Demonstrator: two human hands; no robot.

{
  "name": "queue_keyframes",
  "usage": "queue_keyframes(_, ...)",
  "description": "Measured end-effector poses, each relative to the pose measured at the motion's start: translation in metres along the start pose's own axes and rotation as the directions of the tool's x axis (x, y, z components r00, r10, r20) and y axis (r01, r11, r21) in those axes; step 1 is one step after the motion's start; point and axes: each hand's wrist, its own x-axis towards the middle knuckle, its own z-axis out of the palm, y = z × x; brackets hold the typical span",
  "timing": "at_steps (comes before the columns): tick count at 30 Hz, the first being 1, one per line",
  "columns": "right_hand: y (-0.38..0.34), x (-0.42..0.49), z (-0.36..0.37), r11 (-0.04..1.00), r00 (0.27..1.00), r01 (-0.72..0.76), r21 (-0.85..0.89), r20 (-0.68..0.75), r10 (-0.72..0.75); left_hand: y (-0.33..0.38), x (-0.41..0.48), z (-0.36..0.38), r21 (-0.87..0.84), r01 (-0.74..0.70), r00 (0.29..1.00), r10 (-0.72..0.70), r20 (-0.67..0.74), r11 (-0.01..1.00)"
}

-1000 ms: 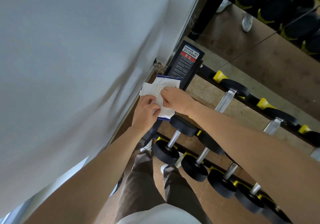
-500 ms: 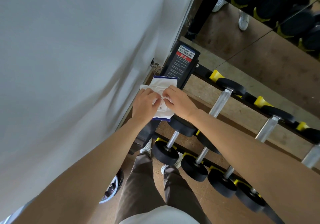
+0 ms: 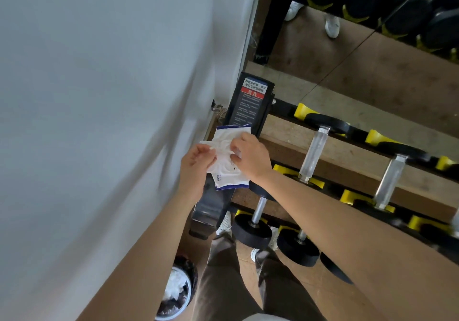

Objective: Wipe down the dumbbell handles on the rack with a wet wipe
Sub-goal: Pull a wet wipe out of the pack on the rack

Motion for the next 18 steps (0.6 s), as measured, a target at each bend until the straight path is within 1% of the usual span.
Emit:
queue_keyframes(2, -0.001, 0.0, 0.002, 1.0, 1.0, -0.005, -0.011, -0.015, 0.005, 0.003, -0.003, -0.006, -0.117, 0.019, 1.0, -0.019, -0.002, 0.993)
queue_keyframes(5, -0.003, 0.001, 0.004, 1.0, 0.999, -0.018, -0.02, -0.034, 0.017, 0.009, -0.011, -0.01, -0.209, 0.003, 0.999, -0.01, -0.033, 0.978)
queue_keyframes(11, -0.006, 0.002, 0.005, 0.999, 0.998, -0.043, -0.03, -0.041, 0.042, 0.027, -0.026, -0.011, -0.221, -0.069, 0.993, 0.044, -0.114, 0.973)
queue_keyframes(18, -0.007, 0.003, 0.003, 0.999, 0.999, -0.029, -0.033, -0.019, 0.028, 0.043, -0.035, -0.011, -0.267, -0.106, 0.982, 0.058, -0.179, 0.958)
